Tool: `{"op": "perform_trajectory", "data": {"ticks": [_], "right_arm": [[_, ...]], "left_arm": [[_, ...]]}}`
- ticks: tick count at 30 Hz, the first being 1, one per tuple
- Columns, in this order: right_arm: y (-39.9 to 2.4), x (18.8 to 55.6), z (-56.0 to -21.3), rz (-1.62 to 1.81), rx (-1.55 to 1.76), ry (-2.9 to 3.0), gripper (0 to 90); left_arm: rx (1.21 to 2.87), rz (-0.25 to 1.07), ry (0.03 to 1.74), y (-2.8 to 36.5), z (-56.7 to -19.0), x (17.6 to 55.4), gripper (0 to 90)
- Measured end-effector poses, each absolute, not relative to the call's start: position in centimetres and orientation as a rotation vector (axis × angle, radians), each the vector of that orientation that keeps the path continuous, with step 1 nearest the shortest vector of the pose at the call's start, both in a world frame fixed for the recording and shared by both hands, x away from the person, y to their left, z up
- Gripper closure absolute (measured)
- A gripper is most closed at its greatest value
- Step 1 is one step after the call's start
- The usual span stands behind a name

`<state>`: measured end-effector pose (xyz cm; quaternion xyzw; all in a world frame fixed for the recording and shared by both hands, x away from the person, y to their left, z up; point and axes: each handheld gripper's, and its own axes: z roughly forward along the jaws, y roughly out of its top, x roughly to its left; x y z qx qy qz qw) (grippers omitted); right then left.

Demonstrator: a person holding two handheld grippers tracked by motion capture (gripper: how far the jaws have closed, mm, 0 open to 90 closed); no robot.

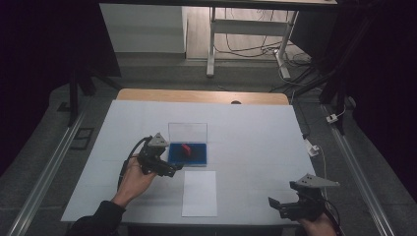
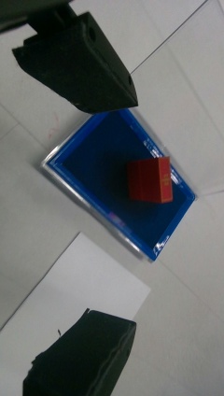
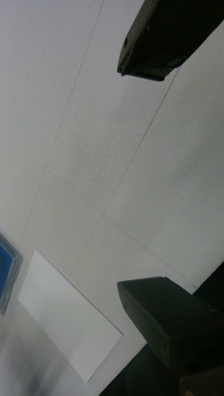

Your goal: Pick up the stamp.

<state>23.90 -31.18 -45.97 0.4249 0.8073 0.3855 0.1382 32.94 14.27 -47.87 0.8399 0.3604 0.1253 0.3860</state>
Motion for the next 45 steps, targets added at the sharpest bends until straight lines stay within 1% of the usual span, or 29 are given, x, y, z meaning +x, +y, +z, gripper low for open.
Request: {"op": "perform_trajectory", "data": {"ticks": [5,10,15,21,23,27,31,32,33,34,35,42,43,45], "right_arm": [[-31.2,23.9,-46.0,1.112,1.228,2.336,0.0],[-31.2,23.9,-46.0,1.110,1.227,2.338,0.0],[-31.2,23.9,-46.0,1.109,1.225,2.338,0.0],[-31.2,23.9,-46.0,1.109,1.224,2.339,0.0],[-31.2,23.9,-46.0,1.108,1.223,2.339,0.0],[-31.2,23.9,-46.0,1.108,1.223,2.341,0.0],[-31.2,23.9,-46.0,1.108,1.222,2.342,0.0],[-31.2,23.9,-46.0,1.107,1.221,2.343,0.0],[-31.2,23.9,-46.0,1.107,1.221,2.343,0.0],[-31.2,23.9,-46.0,1.107,1.221,2.343,0.0],[-31.2,23.9,-46.0,1.107,1.221,2.343,0.0],[-31.2,23.9,-46.0,1.108,1.225,2.342,0.0],[-31.2,23.9,-46.0,1.108,1.225,2.342,0.0],[-31.2,23.9,-46.0,1.107,1.226,2.342,0.0]], "left_arm": [[2.148,0.365,0.943,13.5,-48.1,33.9,0.0],[2.166,0.347,0.950,12.8,-48.7,35.0,0.0],[2.194,0.366,0.962,12.0,-49.3,36.0,0.0],[2.220,0.354,0.980,11.1,-50.1,37.1,0.0],[2.247,0.372,0.985,10.7,-50.3,37.4,0.9],[2.270,0.406,0.985,10.2,-50.5,37.5,8.3],[2.248,0.402,1.006,10.3,-50.3,37.7,21.3],[2.246,0.398,1.011,10.3,-50.2,37.7,26.4],[2.243,0.399,1.015,10.3,-50.2,37.8,26.4],[2.236,0.396,1.023,10.4,-50.1,37.8,31.8],[2.231,0.393,1.027,10.5,-50.1,37.9,31.8],[2.218,0.340,1.041,10.7,-49.9,38.1,45.7],[2.218,0.332,1.040,10.7,-49.9,38.1,48.5],[2.213,0.319,1.034,10.7,-49.9,38.1,57.5]]}}
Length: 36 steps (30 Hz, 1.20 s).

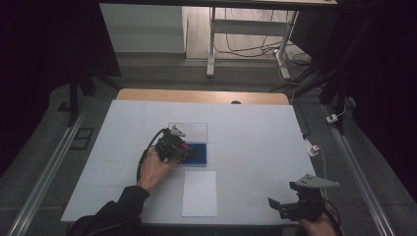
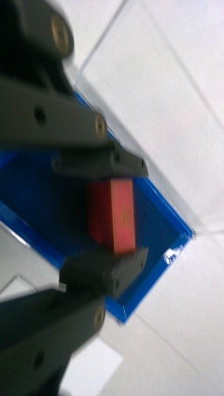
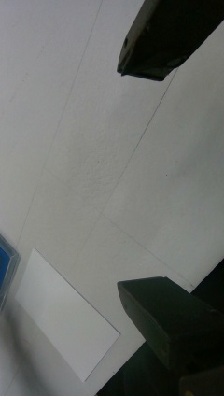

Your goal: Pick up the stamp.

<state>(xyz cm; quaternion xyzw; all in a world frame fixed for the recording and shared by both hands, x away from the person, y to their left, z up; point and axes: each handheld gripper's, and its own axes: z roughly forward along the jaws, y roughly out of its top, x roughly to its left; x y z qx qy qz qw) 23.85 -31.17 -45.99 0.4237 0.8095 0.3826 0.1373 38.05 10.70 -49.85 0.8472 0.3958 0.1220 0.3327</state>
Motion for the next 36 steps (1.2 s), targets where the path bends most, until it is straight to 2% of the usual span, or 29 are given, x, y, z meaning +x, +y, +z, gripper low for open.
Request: {"op": "perform_trajectory", "data": {"ticks": [15,21,36], "right_arm": [[-31.3,23.8,-46.0,1.114,1.224,2.341,0.0],[-31.3,23.8,-46.0,1.124,1.221,2.336,0.0],[-31.3,23.7,-45.9,1.125,1.214,2.337,0.0]], "left_arm": [[2.220,0.326,1.042,10.6,-49.1,37.8,58.3],[2.200,0.255,1.069,10.9,-48.6,37.8,58.3],[2.169,0.254,1.012,11.7,-47.1,36.8,58.2]]}}
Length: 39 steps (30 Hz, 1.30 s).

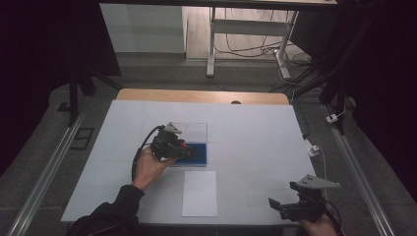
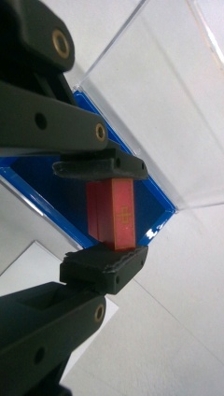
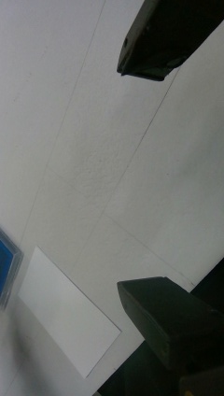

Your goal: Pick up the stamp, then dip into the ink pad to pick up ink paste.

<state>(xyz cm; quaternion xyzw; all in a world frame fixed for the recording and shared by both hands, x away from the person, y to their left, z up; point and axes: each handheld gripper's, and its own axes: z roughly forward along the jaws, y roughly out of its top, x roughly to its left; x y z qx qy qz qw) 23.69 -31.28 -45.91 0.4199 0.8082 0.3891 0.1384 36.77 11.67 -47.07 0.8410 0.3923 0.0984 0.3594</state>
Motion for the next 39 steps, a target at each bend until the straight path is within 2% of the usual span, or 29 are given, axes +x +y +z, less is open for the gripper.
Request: {"op": "perform_trajectory", "data": {"ticks": [15,32,39], "right_arm": [[-31.3,23.7,-45.9,1.129,1.209,2.338,0.0],[-31.3,23.6,-45.9,1.129,1.204,2.342,0.0],[-31.3,23.6,-45.9,1.125,1.204,2.342,0.0]], "left_arm": [[2.194,0.298,1.048,11.7,-47.5,36.9,58.3],[2.205,0.249,1.115,11.6,-49.5,37.8,58.4],[2.233,0.327,1.089,10.9,-49.7,37.2,58.6]]}}
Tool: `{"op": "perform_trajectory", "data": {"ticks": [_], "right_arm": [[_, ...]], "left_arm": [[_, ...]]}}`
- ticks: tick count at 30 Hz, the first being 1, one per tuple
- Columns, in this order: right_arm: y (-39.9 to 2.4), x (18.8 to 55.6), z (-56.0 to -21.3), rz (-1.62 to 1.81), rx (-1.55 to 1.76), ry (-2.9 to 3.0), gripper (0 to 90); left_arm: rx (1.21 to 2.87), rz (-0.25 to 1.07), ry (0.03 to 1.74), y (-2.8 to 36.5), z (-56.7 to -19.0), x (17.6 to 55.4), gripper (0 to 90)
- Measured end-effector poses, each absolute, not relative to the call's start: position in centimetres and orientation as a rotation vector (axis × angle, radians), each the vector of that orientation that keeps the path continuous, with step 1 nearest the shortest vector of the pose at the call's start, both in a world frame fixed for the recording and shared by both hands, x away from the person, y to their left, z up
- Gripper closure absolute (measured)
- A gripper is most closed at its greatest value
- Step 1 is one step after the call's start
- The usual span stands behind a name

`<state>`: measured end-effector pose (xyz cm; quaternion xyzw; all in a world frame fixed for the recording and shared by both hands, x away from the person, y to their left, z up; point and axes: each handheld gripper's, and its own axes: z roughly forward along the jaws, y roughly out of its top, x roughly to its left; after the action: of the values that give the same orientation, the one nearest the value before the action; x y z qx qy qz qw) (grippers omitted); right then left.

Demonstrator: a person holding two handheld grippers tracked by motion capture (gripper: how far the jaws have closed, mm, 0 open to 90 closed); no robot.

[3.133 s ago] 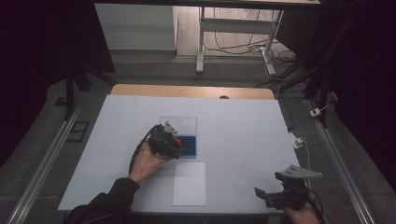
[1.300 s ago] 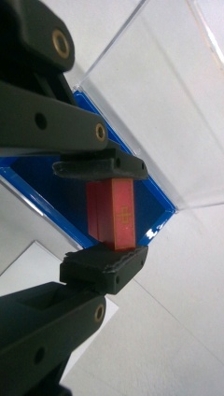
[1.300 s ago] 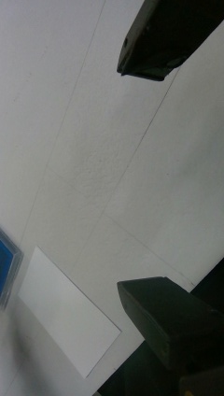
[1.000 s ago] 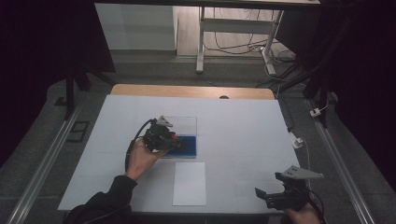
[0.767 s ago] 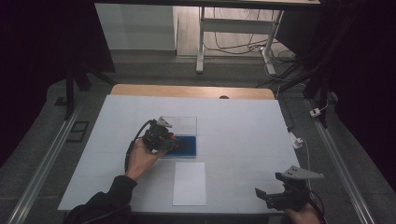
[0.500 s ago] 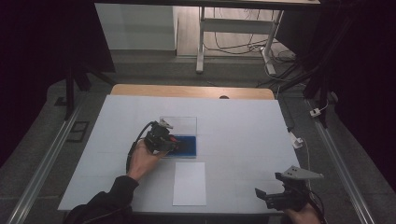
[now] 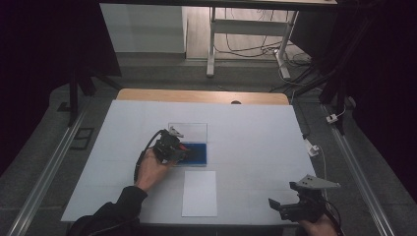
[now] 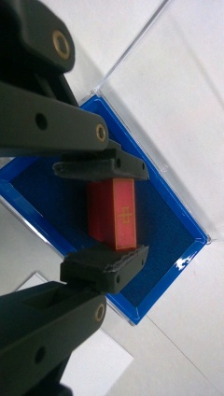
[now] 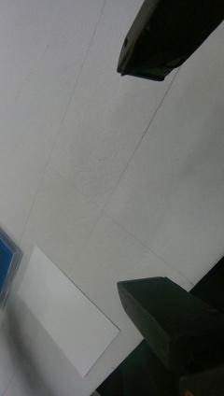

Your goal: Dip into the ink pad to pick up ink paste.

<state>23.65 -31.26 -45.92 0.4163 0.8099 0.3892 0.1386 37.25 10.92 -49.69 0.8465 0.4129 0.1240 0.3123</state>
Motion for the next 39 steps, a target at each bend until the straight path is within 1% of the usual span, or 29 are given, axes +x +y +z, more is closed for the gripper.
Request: {"op": "perform_trajectory", "data": {"ticks": [8,10,16,20,22,27,29,31,36,39], "right_arm": [[-31.2,23.7,-45.9,1.123,1.203,2.344,0.0],[-31.2,23.7,-45.9,1.122,1.203,2.344,0.0],[-31.2,23.7,-45.9,1.121,1.204,2.344,0.0],[-31.2,23.7,-45.9,1.119,1.205,2.345,0.0],[-31.2,23.7,-46.0,1.119,1.205,2.345,0.0],[-31.2,23.7,-46.0,1.114,1.204,2.350,0.0],[-31.1,23.7,-45.9,1.111,1.203,2.351,0.0],[-31.1,23.7,-46.0,1.111,1.203,2.352,0.0],[-31.1,23.7,-46.0,1.112,1.204,2.352,0.0],[-31.1,23.7,-46.0,1.113,1.204,2.352,0.0]], "left_arm": [[2.258,0.487,1.044,9.8,-50.0,35.9,58.8],[2.245,0.481,1.053,9.9,-50.1,35.9,58.8],[2.160,0.371,1.088,11.2,-50.5,36.3,58.8],[2.160,0.368,1.084,11.3,-50.5,36.4,58.9],[2.171,0.391,1.077,11.1,-50.5,36.2,58.8],[2.236,0.516,1.039,9.8,-50.3,35.5,58.8],[2.255,0.543,1.029,9.5,-50.2,35.4,58.8],[2.248,0.521,1.040,9.6,-50.2,35.6,58.8],[2.188,0.395,1.081,10.7,-50.4,36.4,58.8],[2.178,0.367,1.086,11.0,-50.3,36.6,58.7]]}}
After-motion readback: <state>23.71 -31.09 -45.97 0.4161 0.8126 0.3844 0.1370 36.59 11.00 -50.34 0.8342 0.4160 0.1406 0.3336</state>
